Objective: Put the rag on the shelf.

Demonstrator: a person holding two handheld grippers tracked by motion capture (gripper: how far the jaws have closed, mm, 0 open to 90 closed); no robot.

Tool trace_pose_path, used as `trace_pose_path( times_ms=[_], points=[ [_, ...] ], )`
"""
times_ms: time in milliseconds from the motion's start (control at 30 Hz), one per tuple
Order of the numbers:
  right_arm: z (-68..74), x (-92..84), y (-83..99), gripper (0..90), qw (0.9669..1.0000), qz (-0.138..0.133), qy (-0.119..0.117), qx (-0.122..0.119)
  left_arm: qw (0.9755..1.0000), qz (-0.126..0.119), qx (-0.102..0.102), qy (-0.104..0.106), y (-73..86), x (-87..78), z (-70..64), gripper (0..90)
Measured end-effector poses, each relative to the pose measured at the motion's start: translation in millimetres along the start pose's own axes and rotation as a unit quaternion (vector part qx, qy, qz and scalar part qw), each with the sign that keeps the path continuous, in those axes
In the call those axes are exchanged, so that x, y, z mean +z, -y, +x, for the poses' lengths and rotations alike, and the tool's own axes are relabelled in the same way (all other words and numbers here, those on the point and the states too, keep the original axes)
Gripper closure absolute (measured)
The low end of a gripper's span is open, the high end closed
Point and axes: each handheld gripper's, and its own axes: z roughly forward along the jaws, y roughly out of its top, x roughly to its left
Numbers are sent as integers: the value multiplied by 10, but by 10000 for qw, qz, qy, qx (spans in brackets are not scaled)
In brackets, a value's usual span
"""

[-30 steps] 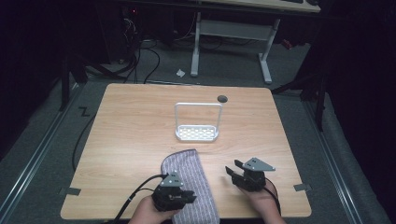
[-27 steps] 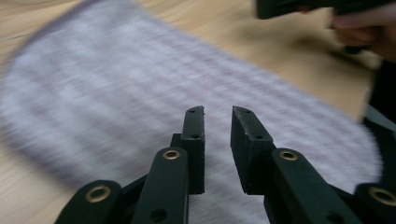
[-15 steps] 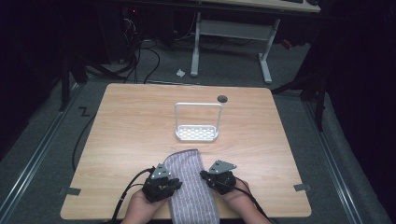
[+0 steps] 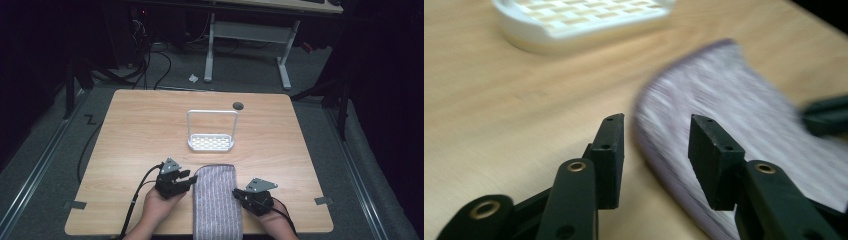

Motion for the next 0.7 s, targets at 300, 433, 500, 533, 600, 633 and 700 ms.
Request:
trace_pose_path(
  times_ms=[300, 433, 500, 533, 600, 633, 700],
  points=[
    [-16, 8, 14, 844, 9999, -71, -49, 51, 9978, 358, 482, -296, -32, 295, -290, 565],
    [-16, -11, 25, 834, 10000, -41, -21, 58, 9996, 270, 84, -53, 4, 259, -226, 773],
    [-18, -30, 38, 832, 10000, -4, -24, 84, 9999, 7, -110, 0, 14, 208, -186, 792],
    [-25, -48, 51, 833, 9999, 3, -40, 103, 9997, -129, -192, 57, 11, 178, -175, 792],
    [-21, -65, 61, 833, 9999, 32, -42, 136, 9993, -273, -241, 71, 3, 138, -170, 790],
    [-18, -67, 64, 833, 9999, 26, -38, 122, 9993, -300, -233, 62, 5, 127, -172, 788],
    [-11, -66, 62, 832, 9999, 20, -38, 133, 9996, -209, -213, 26, 23, 147, -170, 786]
  ],
)
